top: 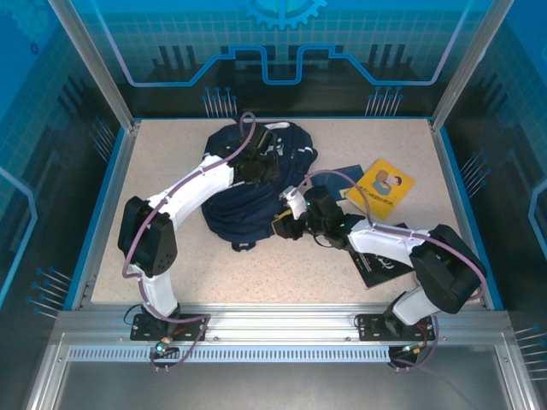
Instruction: Pack books, pencil case, and school supplies into a backpack
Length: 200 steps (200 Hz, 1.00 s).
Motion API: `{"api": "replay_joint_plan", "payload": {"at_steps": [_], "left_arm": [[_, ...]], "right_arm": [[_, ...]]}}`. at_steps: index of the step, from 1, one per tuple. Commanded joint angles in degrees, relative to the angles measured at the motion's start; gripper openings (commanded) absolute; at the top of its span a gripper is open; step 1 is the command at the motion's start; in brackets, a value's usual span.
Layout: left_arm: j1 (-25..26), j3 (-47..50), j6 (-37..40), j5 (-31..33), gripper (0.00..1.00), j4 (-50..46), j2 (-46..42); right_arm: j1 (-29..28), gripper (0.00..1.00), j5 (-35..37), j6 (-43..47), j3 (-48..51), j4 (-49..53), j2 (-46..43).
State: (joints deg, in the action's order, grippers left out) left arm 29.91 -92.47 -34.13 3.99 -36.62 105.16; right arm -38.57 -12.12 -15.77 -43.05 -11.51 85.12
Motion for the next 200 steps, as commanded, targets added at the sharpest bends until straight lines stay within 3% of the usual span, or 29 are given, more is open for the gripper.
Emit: {"api": "replay_joint_plan", "payload": {"at_steps": [1,39,82,144,200], "left_arm": [[-0.84,1.66,2.52,-2.22,0.00,5.83,-3.03],[-1.04,3.58,6.38,-4.34,0.00,5.51,-4.45],[-1.08,4.99,6.31,-4.83,0.00,5.84,-6.97],[-1.04,6.41,6.74,-5.62,0.00,5.36,-8.39],[-1.03,6.60,7.85,-6.53,0.01,3.67,-10.56]], "right_arm": [[4.22,0.48,-1.63,-9.90,0.33,3.36,-5.45],[8.43,0.65,0.28,-27.31,-4.82,15.54,-8.47],[10.44,0.65,-8.33,-40.38,-12.08,20.46,-0.51],[7.27,0.61,-13.08,-43.97,-15.95,14.71,5.85],[5.35,0.50,-13.01,-45.92,-19.00,13.83,11.25]]}}
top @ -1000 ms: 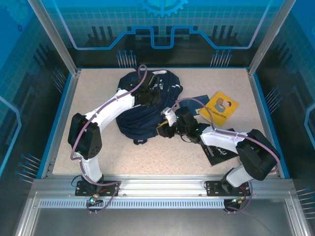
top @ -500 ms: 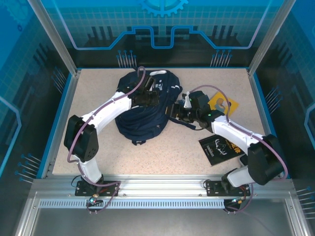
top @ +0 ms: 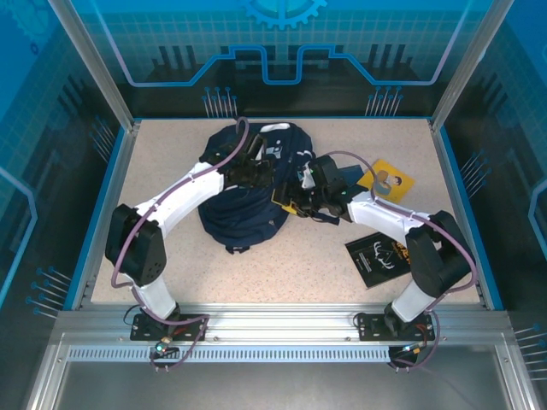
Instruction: Pack books, pencil case, and school supplies into a backpack
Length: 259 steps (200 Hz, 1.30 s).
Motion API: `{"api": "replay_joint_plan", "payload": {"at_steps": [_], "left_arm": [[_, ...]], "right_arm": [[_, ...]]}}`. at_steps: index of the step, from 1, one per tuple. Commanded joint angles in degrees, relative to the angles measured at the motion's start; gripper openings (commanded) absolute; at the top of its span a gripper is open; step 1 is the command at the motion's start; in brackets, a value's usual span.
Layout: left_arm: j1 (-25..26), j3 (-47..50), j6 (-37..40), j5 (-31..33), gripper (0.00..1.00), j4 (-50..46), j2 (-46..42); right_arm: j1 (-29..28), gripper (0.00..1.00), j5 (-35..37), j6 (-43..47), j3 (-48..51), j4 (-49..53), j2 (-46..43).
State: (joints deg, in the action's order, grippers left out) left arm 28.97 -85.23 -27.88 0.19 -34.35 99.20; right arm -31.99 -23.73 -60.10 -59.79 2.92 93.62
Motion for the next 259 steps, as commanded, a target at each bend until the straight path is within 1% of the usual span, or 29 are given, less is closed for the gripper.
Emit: {"api": "replay_joint_plan", "payload": {"at_steps": [1,16,27,39,57,76,85,92,108,135,148,158,170,192,213,236,259], "left_arm": [[-0.12,-0.64,1.51,-2.77,0.01,1.40,-4.65],[-0.10,-0.55,1.33,-3.12,0.01,1.25,-5.45],[-0.12,-0.46,1.10,-2.73,0.04,0.89,-6.05],[-0.32,-0.17,0.58,-1.43,0.12,0.05,-7.31],[-1.48,2.37,-1.31,0.02,0.33,-0.39,-10.83],[-3.50,8.52,-4.11,-0.45,0.49,1.19,-16.98],[-3.86,11.89,-4.71,-0.50,0.55,2.10,-20.42],[-3.84,14.75,-4.17,-1.16,0.58,3.01,-23.01],[-3.80,20.98,-3.91,-2.76,0.62,4.27,-28.61],[-3.45,29.27,-5.03,-4.32,0.63,4.97,-34.59],[-2.65,31.74,-6.08,-4.75,0.61,4.99,-35.85],[-1.60,33.43,-6.87,-3.99,0.60,5.29,-36.77],[-0.29,35.71,-8.17,-1.54,0.56,6.29,-37.60],[1.01,39.26,-10.67,1.85,0.49,8.96,-37.69],[1.18,41.01,-13.22,5.50,0.42,10.95,-36.99],[1.24,42.14,-15.32,5.44,0.40,14.48,-36.62],[1.27,42.80,-16.00,5.05,0.40,16.79,-35.44]], "right_arm": [[-1.23,0.49,-1.41,-1.60,-2.31,-0.61,2.82],[-2.03,0.42,-1.52,-1.78,-3.25,-1.15,4.09],[-2.53,0.32,-1.45,-2.15,-3.83,-1.19,4.71],[-2.86,0.22,-1.76,-2.96,-3.69,-2.88,4.77],[-3.32,0.13,-1.47,-3.79,-3.49,-5.00,4.14],[-3.95,0.11,0.15,-3.95,-3.83,-5.30,3.16],[-4.25,0.11,0.67,-4.22,-4.01,-5.75,2.97],[-4.47,0.11,1.02,-4.60,-4.46,-6.22,3.11],[-5.22,0.09,0.75,-5.58,-6.10,-7.57,4.19],[-6.89,0.08,0.95,-5.91,-9.64,-8.60,5.95],[-7.41,0.08,0.79,-6.16,-11.14,-8.67,6.79],[-7.67,0.07,0.26,-6.36,-12.01,-9.55,7.59],[-7.99,0.07,-0.05,-6.69,-12.87,-10.37,8.37],[-8.27,0.06,-0.92,-7.52,-14.43,-10.92,9.95],[-8.35,0.05,-2.22,-7.93,-15.26,-11.85,10.79],[-8.33,0.06,-3.75,-7.34,-15.62,-12.58,11.04],[-8.33,0.05,-5.23,-7.38,-16.31,-12.80,11.60]]}}
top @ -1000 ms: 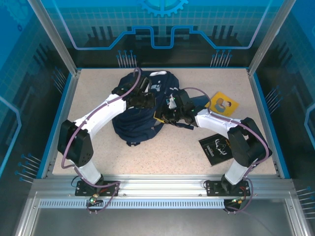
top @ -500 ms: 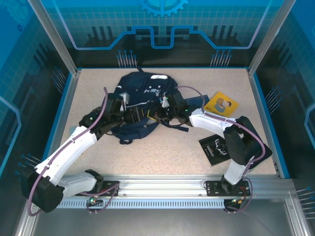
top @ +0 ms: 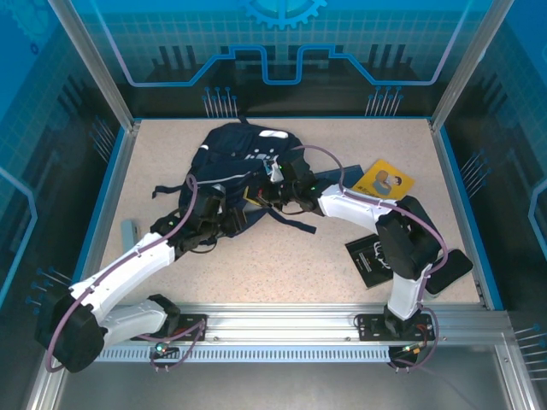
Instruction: Pack books, pencil case, and school supplies into a backpack
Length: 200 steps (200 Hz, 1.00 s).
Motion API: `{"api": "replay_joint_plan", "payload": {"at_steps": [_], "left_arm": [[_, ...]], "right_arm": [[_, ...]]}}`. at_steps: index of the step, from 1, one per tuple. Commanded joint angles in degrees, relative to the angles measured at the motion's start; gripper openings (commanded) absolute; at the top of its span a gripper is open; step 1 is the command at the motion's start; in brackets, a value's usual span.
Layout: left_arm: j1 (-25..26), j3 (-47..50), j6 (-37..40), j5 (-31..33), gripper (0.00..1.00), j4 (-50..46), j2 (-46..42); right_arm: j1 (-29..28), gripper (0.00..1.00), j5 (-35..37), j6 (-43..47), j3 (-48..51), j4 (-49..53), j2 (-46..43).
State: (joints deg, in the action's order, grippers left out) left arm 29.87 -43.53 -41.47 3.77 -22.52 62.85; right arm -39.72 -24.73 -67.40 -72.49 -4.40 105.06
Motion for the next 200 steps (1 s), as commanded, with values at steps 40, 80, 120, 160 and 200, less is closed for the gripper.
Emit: {"api": "replay_joint_plan", "payload": {"at_steps": [40,80,120,160,200], "left_arm": [[0.50,1.39,-2.43,1.62,0.39,5.03,2.96],[0.46,2.19,-1.19,4.65,0.34,5.11,3.35],[0.56,3.44,-0.37,5.33,0.30,7.85,4.87],[0.54,2.77,0.14,5.73,0.32,7.32,5.99],[0.63,1.33,-1.28,9.18,0.20,3.07,6.72]], "right_arm": [[-0.73,0.05,-5.58,-1.04,-3.78,-6.05,0.27],[-1.24,0.05,-5.68,-1.83,-4.57,-5.98,0.67],[-1.85,0.04,-5.60,-2.74,-4.36,-6.95,0.46],[-2.07,0.05,-5.55,-3.00,-4.18,-6.94,0.44],[-2.11,0.05,-4.22,-1.40,-4.86,-2.36,0.16]]}}
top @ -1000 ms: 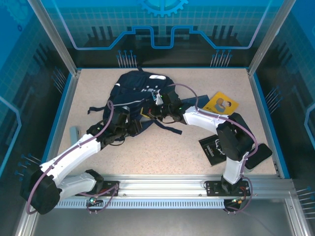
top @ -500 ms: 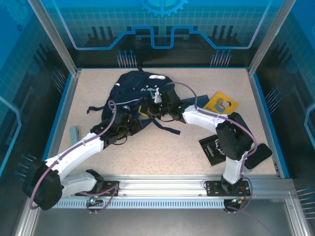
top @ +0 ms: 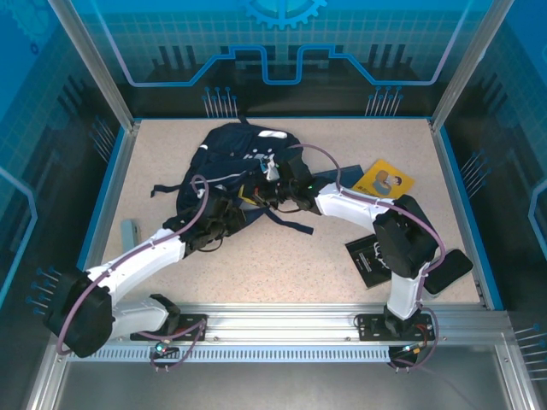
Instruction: Pack books, pencil case, and school supplies into a backpack
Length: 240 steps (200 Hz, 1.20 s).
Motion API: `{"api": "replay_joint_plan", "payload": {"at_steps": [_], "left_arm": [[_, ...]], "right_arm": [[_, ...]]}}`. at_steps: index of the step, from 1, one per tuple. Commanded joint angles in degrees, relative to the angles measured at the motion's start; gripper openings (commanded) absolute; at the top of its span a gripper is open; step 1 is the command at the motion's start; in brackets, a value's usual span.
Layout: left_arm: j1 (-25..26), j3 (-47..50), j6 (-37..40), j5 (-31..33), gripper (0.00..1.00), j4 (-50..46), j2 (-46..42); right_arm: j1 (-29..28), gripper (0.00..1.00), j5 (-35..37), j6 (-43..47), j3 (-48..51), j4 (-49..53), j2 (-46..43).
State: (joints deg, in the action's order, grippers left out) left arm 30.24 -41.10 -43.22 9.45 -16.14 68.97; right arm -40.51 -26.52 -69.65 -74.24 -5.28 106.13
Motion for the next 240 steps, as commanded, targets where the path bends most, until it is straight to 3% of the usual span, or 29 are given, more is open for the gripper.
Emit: {"api": "replay_joint_plan", "payload": {"at_steps": [1,75,149,189,240], "left_arm": [[0.21,-1.09,0.49,3.48,0.20,-3.34,0.58],[0.24,-0.73,4.08,2.94,0.00,-3.96,-0.89],[-0.04,-0.29,7.15,11.19,0.00,-13.83,-5.75],[-3.00,-0.71,10.33,11.93,0.00,-15.14,-6.59],[-6.11,2.32,10.15,11.08,0.00,-6.58,-3.18]], "right_arm": [[-1.32,0.05,-2.32,0.93,-3.15,-1.35,-0.92],[-0.71,0.05,-0.15,3.15,-3.33,2.53,-0.92],[4.12,0.01,8.67,11.05,3.88,8.27,-6.34],[7.81,0.01,6.70,13.17,6.36,7.74,-6.88],[10.32,0.01,0.77,20.64,6.18,8.48,-4.64]]}}
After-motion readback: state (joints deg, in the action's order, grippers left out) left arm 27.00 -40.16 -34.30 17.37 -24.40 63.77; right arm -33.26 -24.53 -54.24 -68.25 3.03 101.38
